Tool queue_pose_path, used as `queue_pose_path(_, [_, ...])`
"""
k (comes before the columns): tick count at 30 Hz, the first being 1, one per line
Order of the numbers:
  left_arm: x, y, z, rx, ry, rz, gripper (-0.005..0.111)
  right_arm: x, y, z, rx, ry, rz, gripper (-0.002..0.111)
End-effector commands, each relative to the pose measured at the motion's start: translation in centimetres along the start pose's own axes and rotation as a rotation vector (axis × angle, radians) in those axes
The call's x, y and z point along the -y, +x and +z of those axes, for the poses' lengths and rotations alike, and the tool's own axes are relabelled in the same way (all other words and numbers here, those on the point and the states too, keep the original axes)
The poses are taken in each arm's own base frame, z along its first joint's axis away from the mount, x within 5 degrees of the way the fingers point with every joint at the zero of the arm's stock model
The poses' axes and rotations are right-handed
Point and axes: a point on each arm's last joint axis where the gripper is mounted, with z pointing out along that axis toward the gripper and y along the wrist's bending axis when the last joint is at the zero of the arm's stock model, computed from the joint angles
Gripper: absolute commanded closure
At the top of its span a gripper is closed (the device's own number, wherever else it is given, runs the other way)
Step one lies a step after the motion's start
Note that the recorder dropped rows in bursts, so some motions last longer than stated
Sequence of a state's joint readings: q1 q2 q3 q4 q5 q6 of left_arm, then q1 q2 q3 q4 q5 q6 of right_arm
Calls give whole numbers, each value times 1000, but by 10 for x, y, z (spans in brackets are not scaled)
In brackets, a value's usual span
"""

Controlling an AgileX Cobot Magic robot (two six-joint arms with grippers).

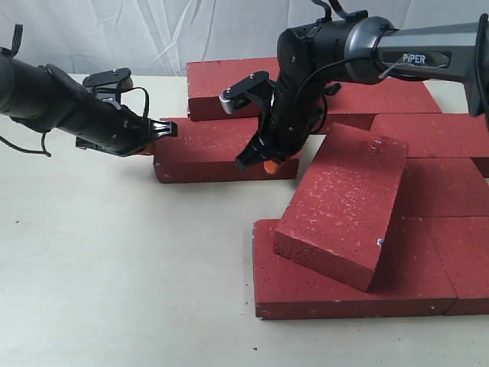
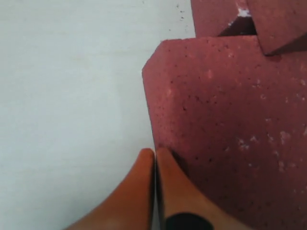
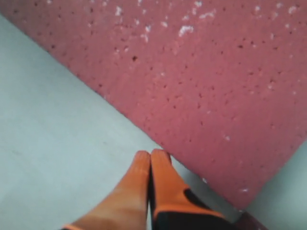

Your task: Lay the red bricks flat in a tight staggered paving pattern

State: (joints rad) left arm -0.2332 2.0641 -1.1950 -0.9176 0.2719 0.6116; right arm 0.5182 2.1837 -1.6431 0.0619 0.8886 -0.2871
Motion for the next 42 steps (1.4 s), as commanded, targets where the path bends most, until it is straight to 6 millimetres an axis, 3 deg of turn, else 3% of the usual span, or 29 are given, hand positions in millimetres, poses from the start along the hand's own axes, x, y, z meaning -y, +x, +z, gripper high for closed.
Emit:
queue_pose_path(1, [16,3,5,8,11,31,104,11,0,-5,14,20,14,109])
queue_pose_path(11, [31,3,7,55,0,60,104,24,4,-5,-5,75,8,109])
queue_pose_path(29, [48,9,10,65,9,98,104,32,10,-6,-68,156,-38,109])
queue_pose_path(42, [44,6,9,75,-10,142,104,31,12,-6,-92,151,5,109])
